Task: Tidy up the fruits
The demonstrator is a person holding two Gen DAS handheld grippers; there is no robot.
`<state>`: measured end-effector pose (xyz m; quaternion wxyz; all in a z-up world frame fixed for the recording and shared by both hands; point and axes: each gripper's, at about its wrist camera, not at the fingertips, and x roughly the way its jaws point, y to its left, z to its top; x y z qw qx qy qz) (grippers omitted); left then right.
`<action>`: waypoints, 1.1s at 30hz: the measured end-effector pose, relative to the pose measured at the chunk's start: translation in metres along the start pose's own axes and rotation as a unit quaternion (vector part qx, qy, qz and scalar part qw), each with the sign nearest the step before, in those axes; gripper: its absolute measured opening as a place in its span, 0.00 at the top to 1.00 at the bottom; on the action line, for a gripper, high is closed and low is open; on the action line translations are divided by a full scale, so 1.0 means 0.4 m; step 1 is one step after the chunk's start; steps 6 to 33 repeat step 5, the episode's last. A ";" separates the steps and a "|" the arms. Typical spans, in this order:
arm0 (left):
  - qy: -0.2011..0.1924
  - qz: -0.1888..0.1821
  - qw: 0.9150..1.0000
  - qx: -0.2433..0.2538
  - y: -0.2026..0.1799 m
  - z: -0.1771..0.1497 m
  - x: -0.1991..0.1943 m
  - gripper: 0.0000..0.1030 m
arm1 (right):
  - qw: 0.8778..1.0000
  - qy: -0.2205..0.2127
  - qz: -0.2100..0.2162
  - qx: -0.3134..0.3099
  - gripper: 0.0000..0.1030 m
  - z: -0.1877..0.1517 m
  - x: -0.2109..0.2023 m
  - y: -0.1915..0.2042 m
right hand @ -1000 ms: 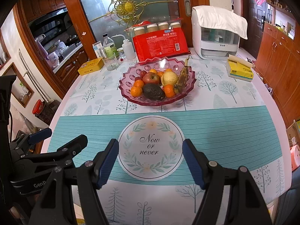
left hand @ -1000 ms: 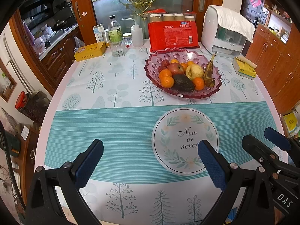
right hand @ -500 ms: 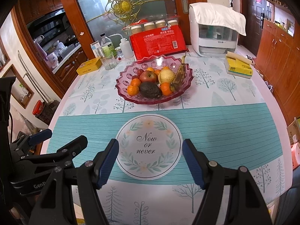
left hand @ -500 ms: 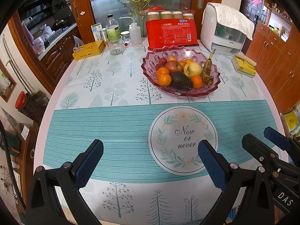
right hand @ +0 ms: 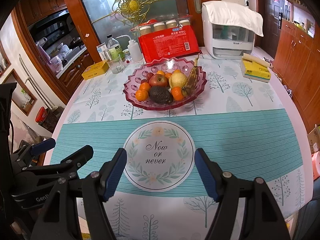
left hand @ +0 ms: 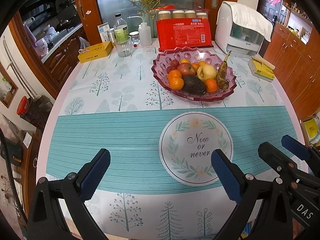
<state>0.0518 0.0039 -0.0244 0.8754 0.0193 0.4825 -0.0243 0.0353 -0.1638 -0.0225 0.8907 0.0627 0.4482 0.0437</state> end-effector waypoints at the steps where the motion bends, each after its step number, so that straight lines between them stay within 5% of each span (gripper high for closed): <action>1: 0.001 0.000 1.000 0.000 0.001 0.000 0.001 0.03 | 1.000 0.000 0.000 0.000 0.31 -0.001 0.000 0.000; 33: 0.004 0.000 1.000 -0.001 0.004 -0.003 0.002 0.03 | 1.000 0.000 0.000 0.000 0.31 0.001 0.000 -0.001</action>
